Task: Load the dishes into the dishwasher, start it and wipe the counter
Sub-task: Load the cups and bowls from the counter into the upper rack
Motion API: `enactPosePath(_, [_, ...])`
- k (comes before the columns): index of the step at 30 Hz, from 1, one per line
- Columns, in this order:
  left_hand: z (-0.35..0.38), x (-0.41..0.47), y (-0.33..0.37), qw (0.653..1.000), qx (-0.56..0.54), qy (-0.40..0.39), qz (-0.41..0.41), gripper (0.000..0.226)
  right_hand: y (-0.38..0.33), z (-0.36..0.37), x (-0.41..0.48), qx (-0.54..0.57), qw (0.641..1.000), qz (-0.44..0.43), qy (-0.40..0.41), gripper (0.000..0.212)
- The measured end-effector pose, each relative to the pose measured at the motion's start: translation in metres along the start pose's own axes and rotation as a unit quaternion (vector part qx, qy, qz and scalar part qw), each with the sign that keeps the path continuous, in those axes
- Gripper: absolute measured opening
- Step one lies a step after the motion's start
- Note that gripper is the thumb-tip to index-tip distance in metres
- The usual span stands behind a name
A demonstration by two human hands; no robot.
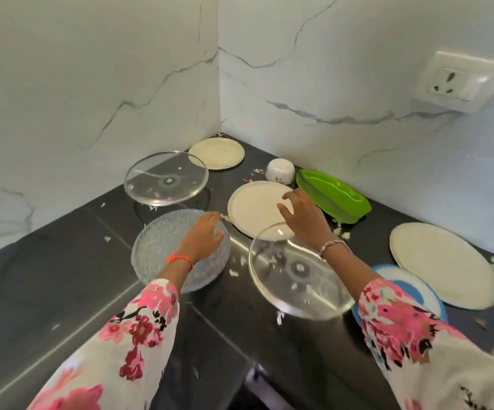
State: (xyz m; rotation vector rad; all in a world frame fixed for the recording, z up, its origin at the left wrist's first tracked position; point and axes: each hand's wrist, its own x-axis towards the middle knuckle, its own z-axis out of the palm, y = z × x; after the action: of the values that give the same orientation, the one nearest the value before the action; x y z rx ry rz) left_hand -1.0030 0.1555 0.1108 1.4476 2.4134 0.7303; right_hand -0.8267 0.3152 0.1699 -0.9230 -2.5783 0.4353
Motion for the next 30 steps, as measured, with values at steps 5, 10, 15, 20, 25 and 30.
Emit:
enactPosePath(5, [0.004, 0.114, -0.026, 0.998, -0.01, -0.06, -0.027, 0.053, 0.027, 0.036, 0.099, -0.008, 0.999, 0.039, -0.02, 0.04])
enactPosePath(10, [0.022, 0.181, -0.049, 0.996, 0.037, -0.08, -0.03, 0.056, 0.056, 0.064, 0.168, -0.034, 0.995, 0.078, -0.06, 0.055])
enactPosePath(15, [0.039, 0.194, -0.065, 0.996, 0.072, -0.044, -0.021, 0.057, 0.08, 0.077, 0.215, -0.039, 0.988, 0.111, -0.1, 0.067])
enactPosePath(20, [0.049, 0.192, -0.07, 0.993, 0.118, -0.012, -0.012, 0.057, 0.091, 0.092, 0.24, -0.061, 0.976, 0.135, -0.159, 0.08])
enactPosePath(25, [0.053, 0.193, -0.073, 0.992, 0.126, -0.005, -0.007, 0.063, 0.086, 0.095, 0.251, -0.05, 0.981, 0.122, -0.141, 0.078])
enactPosePath(30, [0.053, 0.194, -0.072, 0.992, 0.129, -0.008, -0.006, 0.063, 0.07, 0.072, 0.238, -0.032, 0.993, 0.091, -0.067, 0.076])
